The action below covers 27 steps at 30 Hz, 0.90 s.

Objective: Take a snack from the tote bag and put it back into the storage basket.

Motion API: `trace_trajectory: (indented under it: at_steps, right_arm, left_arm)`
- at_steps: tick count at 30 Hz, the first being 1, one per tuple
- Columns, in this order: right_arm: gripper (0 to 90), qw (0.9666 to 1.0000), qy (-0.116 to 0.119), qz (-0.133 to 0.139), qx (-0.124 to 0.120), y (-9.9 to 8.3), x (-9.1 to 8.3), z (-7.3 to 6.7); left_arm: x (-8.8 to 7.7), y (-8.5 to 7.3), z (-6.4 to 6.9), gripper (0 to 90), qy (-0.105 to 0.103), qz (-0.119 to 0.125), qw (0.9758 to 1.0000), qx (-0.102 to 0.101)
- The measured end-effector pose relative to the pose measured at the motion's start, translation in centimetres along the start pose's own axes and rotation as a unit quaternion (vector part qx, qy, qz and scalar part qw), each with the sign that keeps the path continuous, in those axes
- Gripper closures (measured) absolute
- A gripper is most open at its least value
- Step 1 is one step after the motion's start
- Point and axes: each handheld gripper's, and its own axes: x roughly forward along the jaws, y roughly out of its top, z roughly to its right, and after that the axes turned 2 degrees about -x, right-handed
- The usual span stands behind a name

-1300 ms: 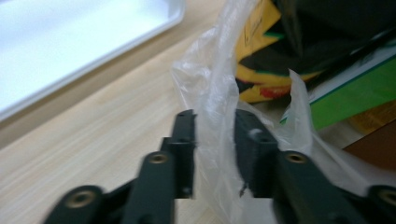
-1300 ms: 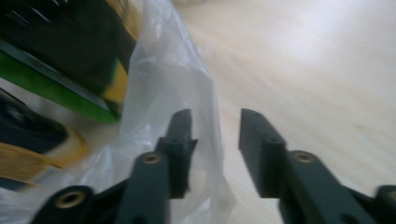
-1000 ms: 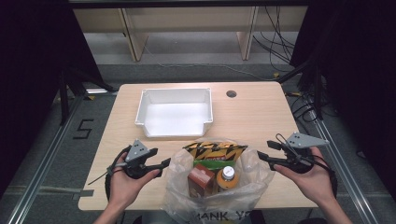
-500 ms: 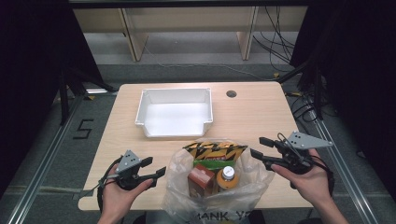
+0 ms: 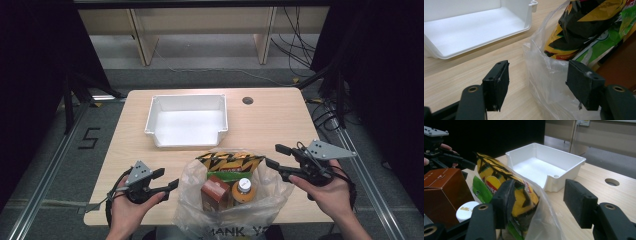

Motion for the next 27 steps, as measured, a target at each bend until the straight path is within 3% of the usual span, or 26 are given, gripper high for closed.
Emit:
trace_trajectory:
  at_steps: [2, 4, 5, 7, 11, 12, 15, 16, 19, 20, 22, 27]
  right_arm:
    - [41.4, 0.9997, 0.017, -0.008, 0.017, 0.0, 0.2, -0.2]
    - [41.0, 0.9995, 0.023, -0.011, 0.018, 0.1, 0.3, -0.2]
    - [40.5, 0.9999, 0.014, -0.001, 0.007, 0.2, 0.5, -0.2]
    - [40.5, 0.9997, 0.018, -0.007, 0.010, 0.3, 0.5, -0.3]
    - [40.6, 0.9997, 0.026, -0.004, 0.000, 0.5, 1.0, -0.5]
    - [40.8, 0.9991, 0.039, -0.011, -0.011, 0.6, 1.3, -0.4]
    - [42.0, 0.9991, 0.038, -0.015, -0.008, 0.5, 1.7, -0.8]
    - [44.0, 0.9983, 0.048, -0.027, -0.020, 0.6, 2.1, -1.1]
    - [46.2, 0.9977, 0.053, -0.036, -0.023, 0.6, 2.7, -1.4]
    - [48.3, 0.9963, 0.061, -0.046, -0.041, 0.8, 3.1, -1.2]
    - [50.3, 0.9955, 0.068, -0.042, -0.052, 0.9, 3.6, -1.3]
    - [52.4, 0.9955, 0.070, -0.038, -0.050, 0.8, 4.5, -1.3]
  left_arm:
    - [0.0, 0.1, 0.0, 33.9, 0.002, 0.000, 1.0000, -0.003]
    - [0.0, 0.1, 0.0, 33.8, 0.002, 0.002, 1.0000, -0.005]
    - [0.0, 0.1, 0.0, 33.7, 0.000, 0.003, 1.0000, -0.004]
    - [0.0, 0.2, 0.0, 33.5, 0.002, 0.001, 1.0000, 0.003]
    - [-0.1, 0.1, 0.0, 33.2, 0.001, 0.001, 1.0000, -0.004]
    - [-0.1, 0.0, -0.1, 33.2, 0.000, 0.003, 1.0000, -0.003]
    - [-0.1, 0.0, -0.1, 33.1, -0.001, 0.004, 1.0000, -0.004]
    - [-0.3, 0.0, -0.1, 33.0, 0.001, 0.002, 1.0000, -0.006]
    - [-0.3, 0.0, -0.1, 32.8, 0.001, 0.004, 1.0000, -0.008]
    - [-0.3, 0.0, -0.1, 32.8, -0.001, 0.005, 1.0000, -0.004]
    - [-0.3, 0.1, -0.1, 32.7, -0.001, 0.007, 1.0000, -0.005]
    - [-0.3, 0.0, -0.1, 32.4, -0.004, 0.003, 1.0000, -0.002]
